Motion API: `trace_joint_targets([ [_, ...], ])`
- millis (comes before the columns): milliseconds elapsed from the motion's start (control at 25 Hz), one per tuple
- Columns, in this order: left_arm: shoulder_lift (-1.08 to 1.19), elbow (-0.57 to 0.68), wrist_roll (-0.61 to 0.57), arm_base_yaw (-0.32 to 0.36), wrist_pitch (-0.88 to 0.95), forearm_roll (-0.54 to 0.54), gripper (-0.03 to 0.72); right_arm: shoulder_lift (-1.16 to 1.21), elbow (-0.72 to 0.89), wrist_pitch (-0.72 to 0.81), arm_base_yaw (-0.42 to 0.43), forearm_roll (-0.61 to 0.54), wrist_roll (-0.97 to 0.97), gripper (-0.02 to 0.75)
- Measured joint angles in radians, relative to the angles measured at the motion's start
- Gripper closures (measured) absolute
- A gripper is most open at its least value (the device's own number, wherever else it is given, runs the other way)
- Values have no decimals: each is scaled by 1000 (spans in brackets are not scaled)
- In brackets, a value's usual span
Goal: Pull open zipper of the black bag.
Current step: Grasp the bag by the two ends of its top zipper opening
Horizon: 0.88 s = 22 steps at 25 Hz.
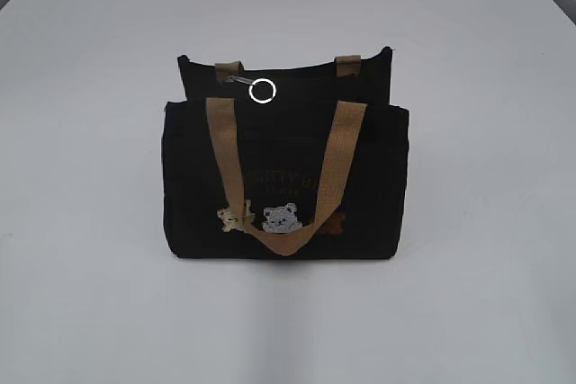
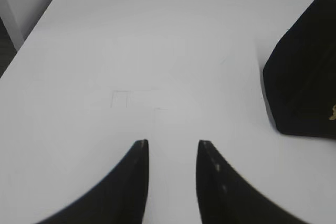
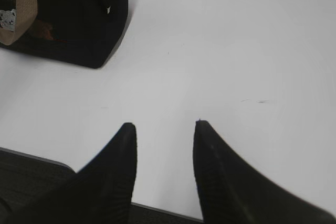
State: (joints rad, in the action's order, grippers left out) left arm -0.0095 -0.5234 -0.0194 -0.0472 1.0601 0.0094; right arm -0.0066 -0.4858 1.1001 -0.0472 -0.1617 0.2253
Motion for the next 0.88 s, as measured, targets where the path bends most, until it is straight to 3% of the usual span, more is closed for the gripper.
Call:
trace_joint_targets([
  [880, 0, 1, 0, 0, 0, -9, 450, 0, 0, 0, 0, 0, 0, 446],
])
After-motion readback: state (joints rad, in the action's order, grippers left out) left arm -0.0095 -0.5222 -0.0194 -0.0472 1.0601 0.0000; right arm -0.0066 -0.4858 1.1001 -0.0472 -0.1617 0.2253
